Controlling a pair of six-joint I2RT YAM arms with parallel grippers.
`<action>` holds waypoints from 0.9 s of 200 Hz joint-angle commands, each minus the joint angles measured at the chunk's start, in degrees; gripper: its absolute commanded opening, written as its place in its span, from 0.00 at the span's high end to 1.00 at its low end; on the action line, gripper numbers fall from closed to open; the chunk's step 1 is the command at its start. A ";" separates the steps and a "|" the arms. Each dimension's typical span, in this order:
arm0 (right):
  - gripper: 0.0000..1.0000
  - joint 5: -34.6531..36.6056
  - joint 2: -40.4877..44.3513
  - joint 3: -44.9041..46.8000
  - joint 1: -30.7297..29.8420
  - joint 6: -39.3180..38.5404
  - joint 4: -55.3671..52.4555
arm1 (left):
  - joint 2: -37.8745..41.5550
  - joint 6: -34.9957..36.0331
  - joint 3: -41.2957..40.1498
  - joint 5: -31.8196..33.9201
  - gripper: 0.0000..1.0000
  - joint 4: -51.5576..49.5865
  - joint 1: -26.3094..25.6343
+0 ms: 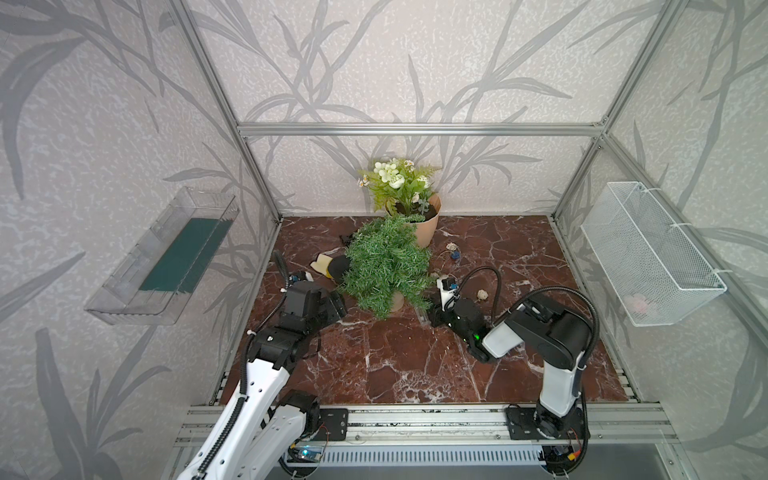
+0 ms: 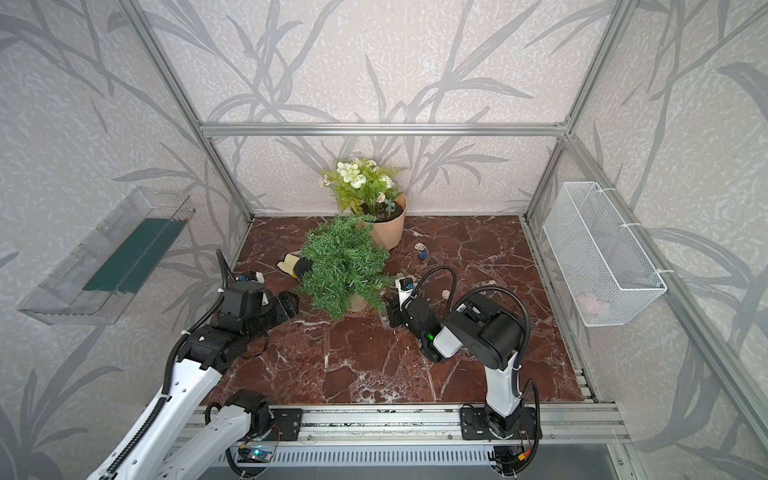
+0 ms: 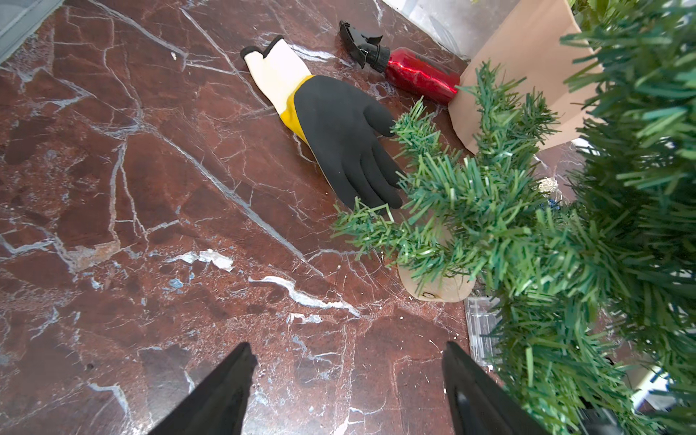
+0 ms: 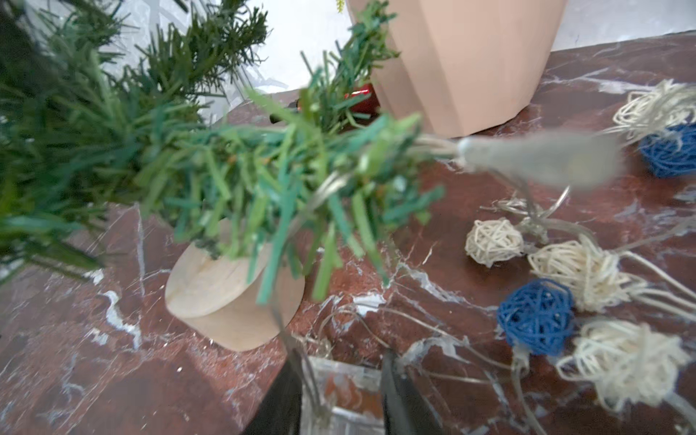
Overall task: Remove string lights from the small christmas tree
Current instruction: Move the light string to the center of the board.
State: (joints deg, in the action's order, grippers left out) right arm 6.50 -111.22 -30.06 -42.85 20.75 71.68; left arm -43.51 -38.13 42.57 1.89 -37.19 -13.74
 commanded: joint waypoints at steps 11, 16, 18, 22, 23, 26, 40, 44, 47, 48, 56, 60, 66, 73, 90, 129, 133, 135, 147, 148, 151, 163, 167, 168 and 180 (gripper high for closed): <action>0.78 7.72 0.45 -2.02 -1.62 -1.79 8.83 | -0.13 0.16 -0.39 0.43 0.20 0.64 0.47; 0.81 8.40 0.75 -1.94 -1.62 -1.98 8.87 | -0.24 0.16 -0.45 0.45 0.20 0.83 0.47; 0.82 8.69 0.81 -1.93 -1.62 -2.06 8.88 | -0.30 0.16 -0.49 0.41 0.20 0.90 0.47; 0.84 9.09 0.99 -2.01 -1.60 -2.18 8.84 | -0.34 0.16 -0.54 0.41 0.20 1.02 0.47; 0.84 9.25 1.09 -2.01 -1.57 -2.24 8.83 | -0.39 0.16 -0.59 0.44 0.20 1.13 0.47; 0.86 9.50 1.14 -2.06 -1.56 -2.41 8.83 | -0.48 0.16 -0.66 0.37 0.20 1.27 0.47; 0.96 9.76 1.35 -2.51 -1.53 -3.28 8.83 | -0.95 0.02 -0.86 -0.14 0.21 2.19 0.47; 0.99 9.75 1.39 -2.59 -1.53 -3.55 8.87 | -1.14 0.04 -0.90 -0.33 0.21 2.45 0.47; 1.00 9.69 1.48 -2.58 -1.53 -3.61 8.83 | -1.26 0.07 -0.86 -0.46 0.21 2.50 0.42; 1.00 9.77 1.51 -2.56 -1.53 -3.65 8.83 | -1.38 0.07 -0.88 -0.52 0.21 2.58 0.44; 1.00 10.22 1.90 -2.31 -1.53 -3.70 8.83 | -1.73 0.05 -0.86 -0.97 0.21 2.74 0.47; 1.00 10.57 2.15 -2.08 -1.53 -3.63 8.83 | -1.87 0.09 -0.80 -1.13 0.21 2.80 0.47; 1.00 11.36 2.58 -1.57 -1.53 -3.49 8.86 | -1.93 0.16 -0.77 -1.30 0.21 2.87 0.46; 1.00 12.13 3.19 -0.96 -1.47 -3.44 8.84 | -2.02 0.16 -0.81 -1.39 0.21 2.84 0.46; 1.00 12.82 5.08 0.77 -1.20 -3.46 8.84 | -1.91 0.16 -1.04 -1.23 0.21 2.91 0.47; 1.00 12.06 10.44 4.25 -0.26 -2.49 6.59 | -1.88 0.15 -1.50 -1.54 0.21 3.09 0.55; 1.00 11.96 11.11 4.39 -0.22 -2.46 5.69 | -1.92 0.16 -1.54 -1.57 0.21 3.09 0.55; 1.00 11.95 11.46 4.44 -0.22 -2.47 5.21 | -1.91 0.16 -1.53 -1.55 0.21 3.11 0.55; 1.00 11.77 13.87 4.49 -0.05 -2.78 1.76 | -1.95 0.18 -1.68 -1.63 0.21 3.23 0.55; 1.00 11.78 14.38 4.49 -0.04 -2.80 1.47 | -1.99 0.17 -1.69 -1.63 0.21 3.25 0.55; 1.00 11.77 15.28 4.49 0.00 -2.96 0.72 | -2.02 0.24 -1.74 -1.56 0.21 3.19 0.55; 1.00 11.51 17.97 4.65 0.45 -3.26 -2.57 | -2.00 0.42 -1.57 -1.65 0.21 3.06 0.55; 1.00 11.29 18.94 4.66 0.84 -3.22 -3.76 | -2.02 0.39 -1.54 -1.63 0.21 2.92 0.55; 1.00 11.27 19.16 4.66 0.93 -3.20 -4.10 | -2.02 0.36 -1.49 -1.58 0.21 2.87 0.55; 1.00 10.38 22.30 4.43 2.52 -2.17 -9.23 | -1.78 0.49 -1.49 -1.44 0.21 2.66 0.58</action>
State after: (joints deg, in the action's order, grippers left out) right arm 17.28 -94.52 -25.63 -42.54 18.37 70.76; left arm -45.56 -38.04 41.74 0.03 -34.65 -13.47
